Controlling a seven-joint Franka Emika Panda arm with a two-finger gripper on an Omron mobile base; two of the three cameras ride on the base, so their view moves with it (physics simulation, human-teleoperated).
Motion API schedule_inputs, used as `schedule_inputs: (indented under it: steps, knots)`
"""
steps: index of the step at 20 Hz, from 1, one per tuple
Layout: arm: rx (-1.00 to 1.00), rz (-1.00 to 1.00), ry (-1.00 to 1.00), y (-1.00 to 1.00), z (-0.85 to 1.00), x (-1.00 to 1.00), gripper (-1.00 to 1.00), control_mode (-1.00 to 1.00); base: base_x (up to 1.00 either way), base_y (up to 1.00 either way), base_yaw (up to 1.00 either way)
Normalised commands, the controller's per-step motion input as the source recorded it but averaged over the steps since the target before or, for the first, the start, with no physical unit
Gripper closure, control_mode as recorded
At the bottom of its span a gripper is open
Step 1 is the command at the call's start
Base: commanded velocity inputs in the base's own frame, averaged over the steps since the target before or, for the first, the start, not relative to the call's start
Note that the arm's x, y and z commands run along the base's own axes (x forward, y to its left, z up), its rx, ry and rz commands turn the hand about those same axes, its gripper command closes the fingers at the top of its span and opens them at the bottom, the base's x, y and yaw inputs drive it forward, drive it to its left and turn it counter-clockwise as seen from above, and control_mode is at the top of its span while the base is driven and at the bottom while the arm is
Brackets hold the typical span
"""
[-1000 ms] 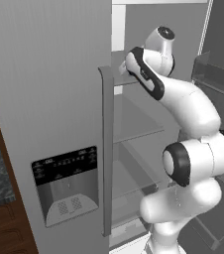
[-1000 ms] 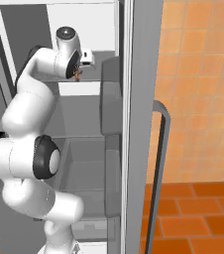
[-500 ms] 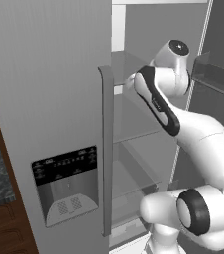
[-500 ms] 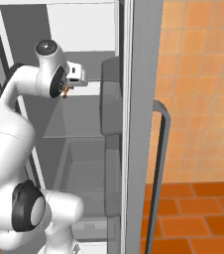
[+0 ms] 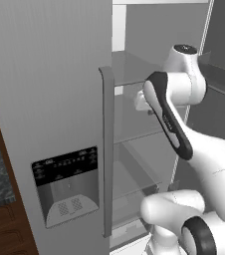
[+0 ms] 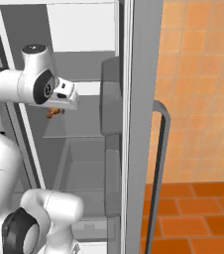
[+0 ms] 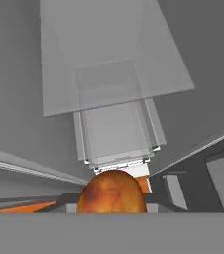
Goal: Place one broccoli and one chicken drumstick in each tupperware on the nearby counter, to pack two identical lunches.
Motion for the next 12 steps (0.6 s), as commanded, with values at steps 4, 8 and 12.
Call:
schedule_inputs:
  steps: [4,8,12]
  knots:
    - [-0.01,-0.1,0.3,-0.03,-1.0,-1.0,1.0,-1.0,0.0,0.0,0.0]
    - [0.0,-0.01,0.19,-0.01,-0.96,-1.0,1.0,-1.0,0.0,0.0,0.0]
    - [0.0,0.0,0.14,-0.02,-0.33,-1.0,1.0,-1.0,0.0,0.0,0.0]
